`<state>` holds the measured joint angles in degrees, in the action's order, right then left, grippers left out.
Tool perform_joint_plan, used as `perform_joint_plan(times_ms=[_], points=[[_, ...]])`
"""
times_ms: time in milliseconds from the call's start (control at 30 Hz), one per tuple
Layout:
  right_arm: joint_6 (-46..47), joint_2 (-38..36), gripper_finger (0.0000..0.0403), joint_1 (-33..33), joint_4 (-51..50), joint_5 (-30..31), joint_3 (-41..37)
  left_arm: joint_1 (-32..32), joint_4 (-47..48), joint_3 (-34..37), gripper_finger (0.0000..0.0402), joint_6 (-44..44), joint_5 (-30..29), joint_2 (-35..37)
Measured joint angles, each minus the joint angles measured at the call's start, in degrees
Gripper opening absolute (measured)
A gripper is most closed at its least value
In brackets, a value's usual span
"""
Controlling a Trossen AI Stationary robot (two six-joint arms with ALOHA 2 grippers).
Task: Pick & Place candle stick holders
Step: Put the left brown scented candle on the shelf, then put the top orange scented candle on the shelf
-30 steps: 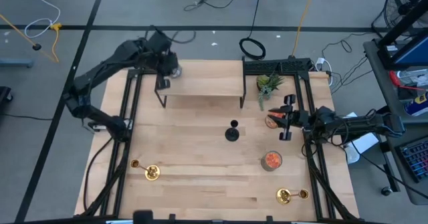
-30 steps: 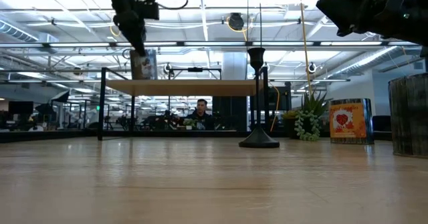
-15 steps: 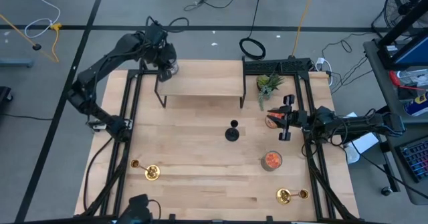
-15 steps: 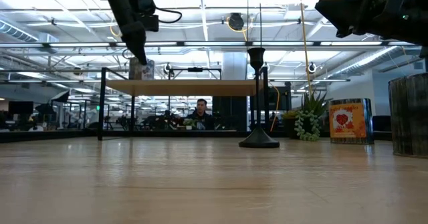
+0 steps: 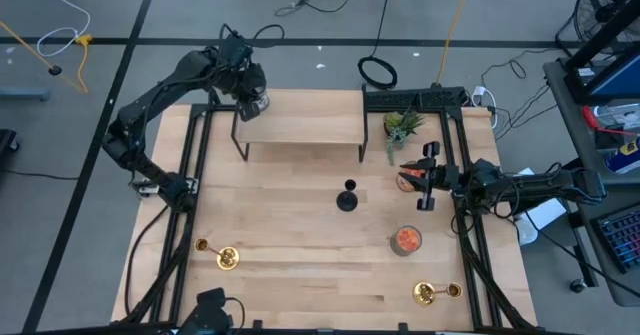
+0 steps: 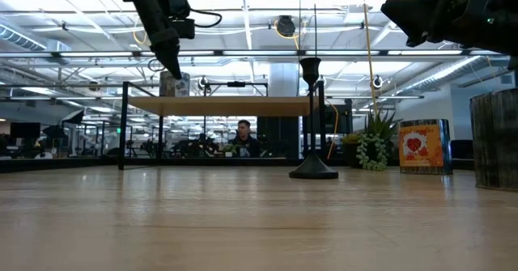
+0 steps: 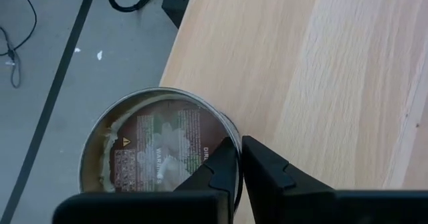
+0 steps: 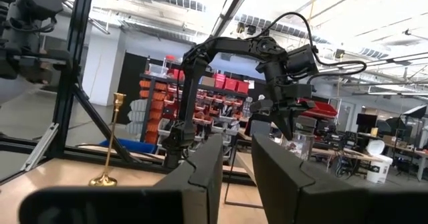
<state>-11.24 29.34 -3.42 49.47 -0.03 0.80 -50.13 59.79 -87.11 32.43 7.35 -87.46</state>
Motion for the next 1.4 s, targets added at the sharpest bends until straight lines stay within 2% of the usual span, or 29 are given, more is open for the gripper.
perform_joint_plan(times_ms=[233, 433, 533, 733, 933, 1033, 1167, 1267, 1400], points=[[0.04, 0.0, 0.0077, 0.01, -0.01, 0.0, 0.0, 0.0, -0.11, 0.02, 0.0084, -0.14, -0.2, 0.0], [0.02, 0.0, 0.0077, 0.02, 1.13, 0.0, 0.0, 1.26, -0.49, 0.09, 0.0134, 2.17, -7.3, 0.68], [0.04, -0.02, 0.0082, 0.0, 2.54, 0.0, 0.01, 2.59, -0.53, 0.11, 0.015, 2.38, -7.64, 2.08], [2.75, 0.56, 0.0125, 0.04, 2.56, 0.0, 0.29, 6.12, -0.53, 0.11, 0.0163, 2.38, -7.47, 6.35], [5.61, 4.75, 0.016, 0.04, 2.12, 1.89, 3.6, 10.46, -1.84, 0.11, 0.0148, -0.1, -7.07, 13.31], [5.86, 8.8, 0.0159, 0.2, -0.11, 1.62, 7.05, 12.11, -3.32, 0.11, 0.0136, -3.78, -3.93, 17.52], [5.89, 13.52, 0.0156, 1.51, -3.26, 1.51, 12.84, 13.43, -4.21, 0.45, 0.0124, -8.01, 5.91, 22.79], [5.56, 14.81, 0.016, 2.61, -11.05, 1.53, 17.76, 14.87, -4.14, 3.08, 0.0118, -8.63, 10.99, 25.76], [6.01, 14.75, 0.0167, 3.54, -25.48, 3.04, 25.91, 17.31, -6.17, 10.63, 0.0118, -8.33, 14.2, 29.97]])
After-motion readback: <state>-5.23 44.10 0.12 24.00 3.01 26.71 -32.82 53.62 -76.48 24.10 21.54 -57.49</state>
